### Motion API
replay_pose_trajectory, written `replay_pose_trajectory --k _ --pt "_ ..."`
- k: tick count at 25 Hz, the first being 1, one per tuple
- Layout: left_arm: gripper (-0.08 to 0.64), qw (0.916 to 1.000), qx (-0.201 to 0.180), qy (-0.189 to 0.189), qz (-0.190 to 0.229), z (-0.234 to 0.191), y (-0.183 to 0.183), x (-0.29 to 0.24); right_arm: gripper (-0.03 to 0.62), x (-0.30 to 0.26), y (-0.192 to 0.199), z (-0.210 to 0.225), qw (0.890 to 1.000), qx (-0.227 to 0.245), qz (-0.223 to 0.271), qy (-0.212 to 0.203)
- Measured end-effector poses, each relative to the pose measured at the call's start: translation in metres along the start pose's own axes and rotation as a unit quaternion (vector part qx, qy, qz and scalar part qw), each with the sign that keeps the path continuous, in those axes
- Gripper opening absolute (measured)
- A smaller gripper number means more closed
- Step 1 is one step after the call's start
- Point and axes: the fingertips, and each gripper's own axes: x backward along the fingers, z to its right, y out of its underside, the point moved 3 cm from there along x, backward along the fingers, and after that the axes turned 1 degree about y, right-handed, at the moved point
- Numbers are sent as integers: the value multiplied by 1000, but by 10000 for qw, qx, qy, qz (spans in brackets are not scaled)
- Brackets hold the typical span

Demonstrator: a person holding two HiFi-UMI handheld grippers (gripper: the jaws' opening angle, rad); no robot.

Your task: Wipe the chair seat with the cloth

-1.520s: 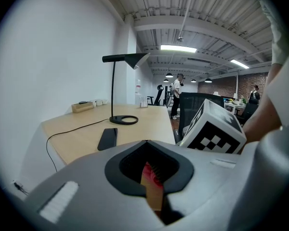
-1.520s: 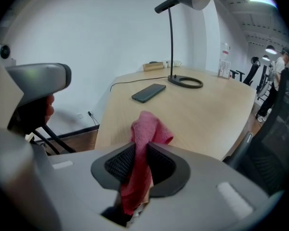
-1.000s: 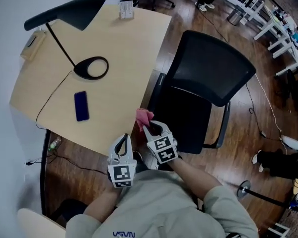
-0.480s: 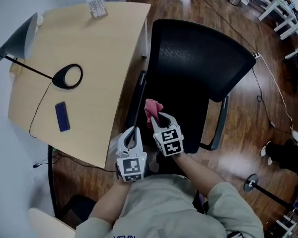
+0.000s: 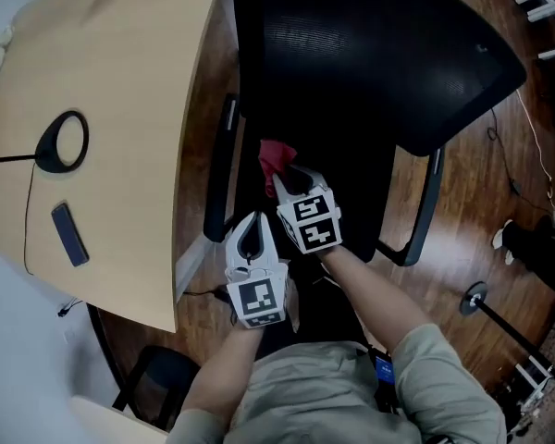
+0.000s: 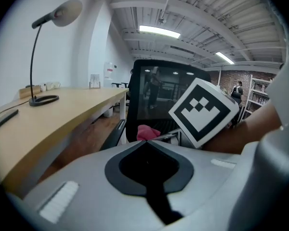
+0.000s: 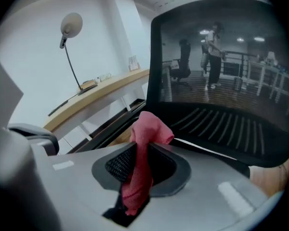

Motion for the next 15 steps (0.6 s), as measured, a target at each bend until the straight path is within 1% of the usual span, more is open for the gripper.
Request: replay_pose_trajectory --k 2,4,8,10,15 --pt "5 10000 46 -35 -66 -6 15 -18 66 -24 5 7 9999 -95 -32 -5" --pt "5 9999 5 -28 -96 -9 27 -37 69 -48 10 17 9998 -178 -29 59" --pt "5 9992 -118 149 -345 -12 54 -63 69 -88 24 32 9986 -486 -21 223" --pt "5 9990 -15 150 -424 -17 69 -72 67 -105 30 37 9980 -568 -4 269" --pt "5 9980 388 -54 -488 -35 90 -87 66 -148 35 43 9980 -558 -89 274"
